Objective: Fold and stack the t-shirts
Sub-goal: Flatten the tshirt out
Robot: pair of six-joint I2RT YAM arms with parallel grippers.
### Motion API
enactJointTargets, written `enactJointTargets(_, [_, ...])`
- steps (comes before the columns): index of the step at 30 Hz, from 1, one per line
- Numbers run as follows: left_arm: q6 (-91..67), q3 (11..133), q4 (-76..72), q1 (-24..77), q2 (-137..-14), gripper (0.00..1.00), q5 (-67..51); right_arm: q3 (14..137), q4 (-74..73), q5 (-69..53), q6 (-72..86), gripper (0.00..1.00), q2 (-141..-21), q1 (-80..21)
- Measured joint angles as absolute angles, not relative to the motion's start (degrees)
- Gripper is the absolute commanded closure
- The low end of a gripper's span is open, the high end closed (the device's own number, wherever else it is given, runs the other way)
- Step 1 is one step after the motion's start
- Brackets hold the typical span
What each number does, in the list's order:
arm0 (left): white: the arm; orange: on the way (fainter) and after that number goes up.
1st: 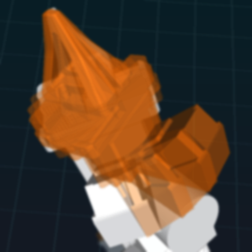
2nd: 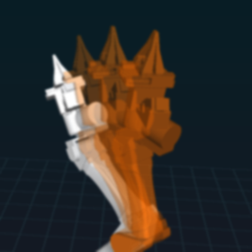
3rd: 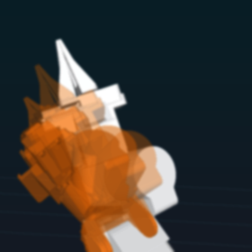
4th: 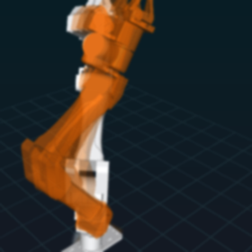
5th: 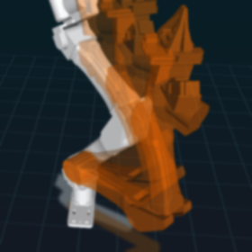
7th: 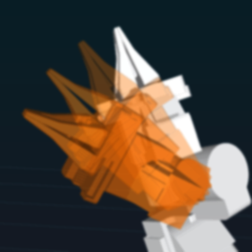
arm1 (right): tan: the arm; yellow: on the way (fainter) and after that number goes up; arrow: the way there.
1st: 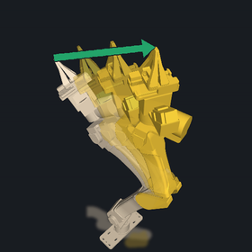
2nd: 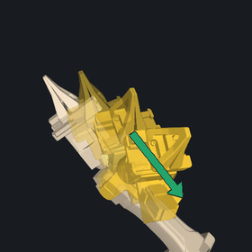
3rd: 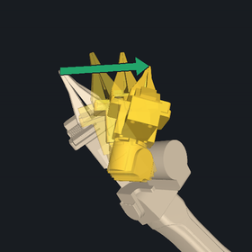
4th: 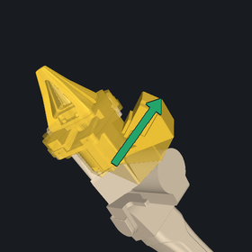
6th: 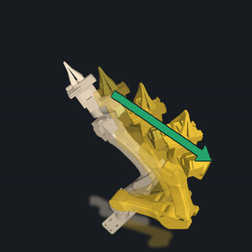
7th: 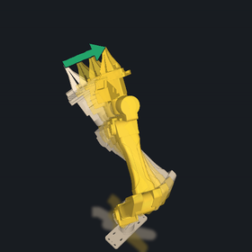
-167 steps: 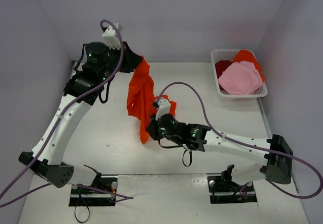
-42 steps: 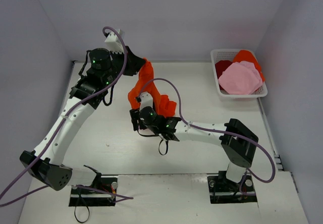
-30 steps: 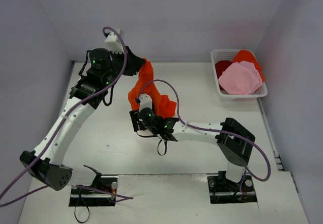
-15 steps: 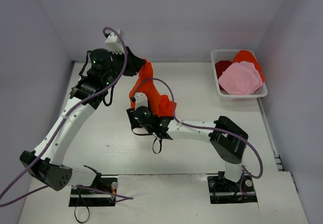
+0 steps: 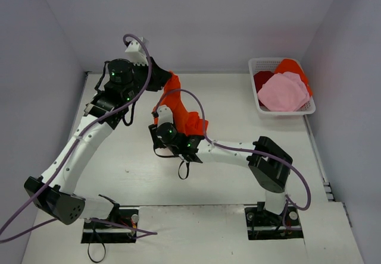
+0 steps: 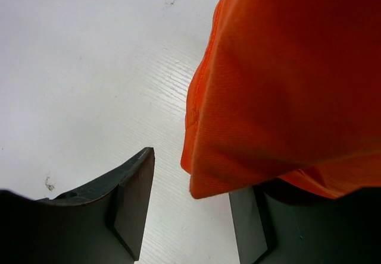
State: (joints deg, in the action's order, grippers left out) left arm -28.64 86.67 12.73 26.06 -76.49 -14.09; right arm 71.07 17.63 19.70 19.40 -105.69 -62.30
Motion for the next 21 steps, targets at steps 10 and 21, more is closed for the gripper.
enactJointTargets(10, [-28.67,86.67,12.56,26.06,-76.49,1.0,-14.11,71.26,16.43,20.18,19.64,0.56,-105.67,-62.28])
enactJointTargets(21, [-28.67,86.67,12.58,26.06,-76.49,1.0,-14.09,71.26,16.38,20.23,20.8,0.88,-105.67,-62.28])
